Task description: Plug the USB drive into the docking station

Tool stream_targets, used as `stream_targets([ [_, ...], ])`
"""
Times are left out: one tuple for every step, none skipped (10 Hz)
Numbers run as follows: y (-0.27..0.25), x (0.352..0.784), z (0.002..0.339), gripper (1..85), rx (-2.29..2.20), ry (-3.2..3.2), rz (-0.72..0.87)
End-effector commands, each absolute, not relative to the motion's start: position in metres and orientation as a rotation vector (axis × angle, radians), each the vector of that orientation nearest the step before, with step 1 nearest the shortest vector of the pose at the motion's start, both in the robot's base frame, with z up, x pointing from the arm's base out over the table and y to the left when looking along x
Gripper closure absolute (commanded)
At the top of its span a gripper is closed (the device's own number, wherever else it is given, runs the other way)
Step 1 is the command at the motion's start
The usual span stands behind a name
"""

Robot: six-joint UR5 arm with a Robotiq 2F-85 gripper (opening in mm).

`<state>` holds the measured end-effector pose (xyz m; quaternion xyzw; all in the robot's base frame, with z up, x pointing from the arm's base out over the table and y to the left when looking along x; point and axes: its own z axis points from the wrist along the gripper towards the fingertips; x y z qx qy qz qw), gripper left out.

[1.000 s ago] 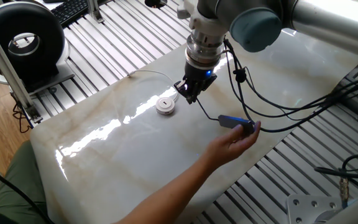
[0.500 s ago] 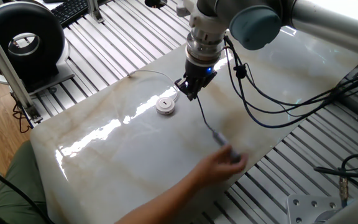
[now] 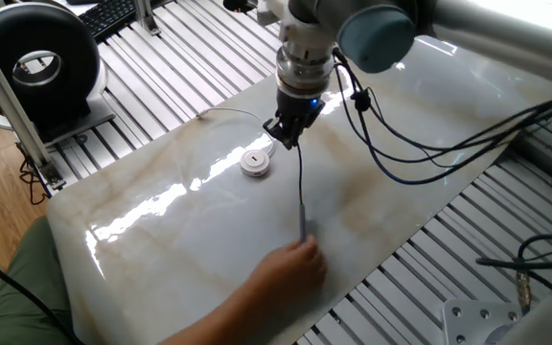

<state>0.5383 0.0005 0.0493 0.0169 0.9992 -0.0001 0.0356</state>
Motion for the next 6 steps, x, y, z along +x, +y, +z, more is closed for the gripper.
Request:
stream_targets([
  [-0.014, 0.532, 0.038, 84.3, -0.004, 3.133, -0.099],
  [-0.016, 0.521, 0.043, 84.3, -0.017, 3.154, -0.124],
  [-0.021, 0.51, 0.048, 84.3, -0.042, 3.171, -0.144],
  [-0.023, 0.506, 0.049, 84.3, -0.065, 3.186, -0.153],
  [-0.023, 0.504, 0.049, 84.3, -0.06, 3.194, -0.156],
  [-0.019, 0.511, 0.048, 84.3, -0.048, 3.17, -0.127],
])
